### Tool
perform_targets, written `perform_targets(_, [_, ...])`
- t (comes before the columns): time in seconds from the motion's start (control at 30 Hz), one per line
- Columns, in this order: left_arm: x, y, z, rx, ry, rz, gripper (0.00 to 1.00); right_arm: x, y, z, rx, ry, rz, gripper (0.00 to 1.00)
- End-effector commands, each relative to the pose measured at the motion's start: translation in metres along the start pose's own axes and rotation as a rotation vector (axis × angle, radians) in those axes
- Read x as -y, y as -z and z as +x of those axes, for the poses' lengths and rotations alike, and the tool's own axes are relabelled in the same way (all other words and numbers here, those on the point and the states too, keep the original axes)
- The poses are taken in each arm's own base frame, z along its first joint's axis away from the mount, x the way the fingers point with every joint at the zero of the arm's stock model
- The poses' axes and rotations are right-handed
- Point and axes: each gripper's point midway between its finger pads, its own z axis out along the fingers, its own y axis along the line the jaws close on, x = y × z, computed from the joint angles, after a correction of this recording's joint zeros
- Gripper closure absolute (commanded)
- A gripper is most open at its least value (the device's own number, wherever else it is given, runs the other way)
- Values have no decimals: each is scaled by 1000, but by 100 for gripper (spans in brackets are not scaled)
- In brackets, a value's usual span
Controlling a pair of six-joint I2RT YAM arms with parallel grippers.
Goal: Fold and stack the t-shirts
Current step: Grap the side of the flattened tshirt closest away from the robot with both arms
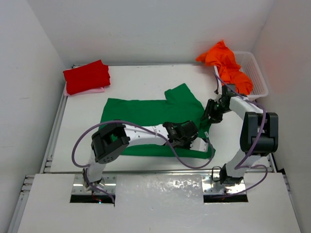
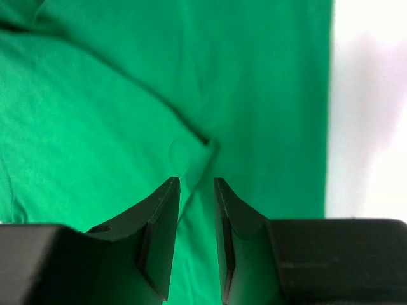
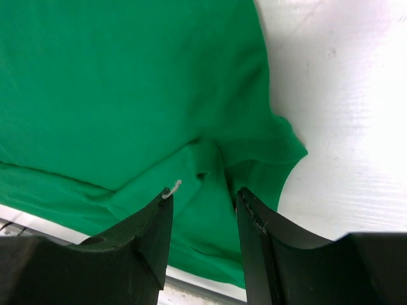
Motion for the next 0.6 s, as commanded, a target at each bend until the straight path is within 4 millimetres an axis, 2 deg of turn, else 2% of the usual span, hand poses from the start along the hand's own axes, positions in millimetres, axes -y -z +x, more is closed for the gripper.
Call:
perform_targets(0.0, [-7, 2, -38, 129, -28, 5, 74, -9, 1, -5, 37, 31, -45, 56])
perform_targets(0.1, [3, -8, -37, 121, -32, 18, 74, -8, -2, -3, 32, 29, -48, 56])
perform_targets(0.2, [-1, -15, -35, 115, -17, -17, 75, -10, -1, -3, 38, 33, -53, 57])
perform_targets(0.3, [-16, -19, -30, 85, -12, -96, 78, -10, 1, -3, 47, 33, -56, 57])
perform_targets(0.4, [-16, -22, -25, 66, -22, -105, 81, -12, 4, -2, 58, 37, -66, 56])
perform_targets(0.57, [-17, -23, -24, 65, -5, -124, 100, -12, 5, 2, 61, 41, -66, 57])
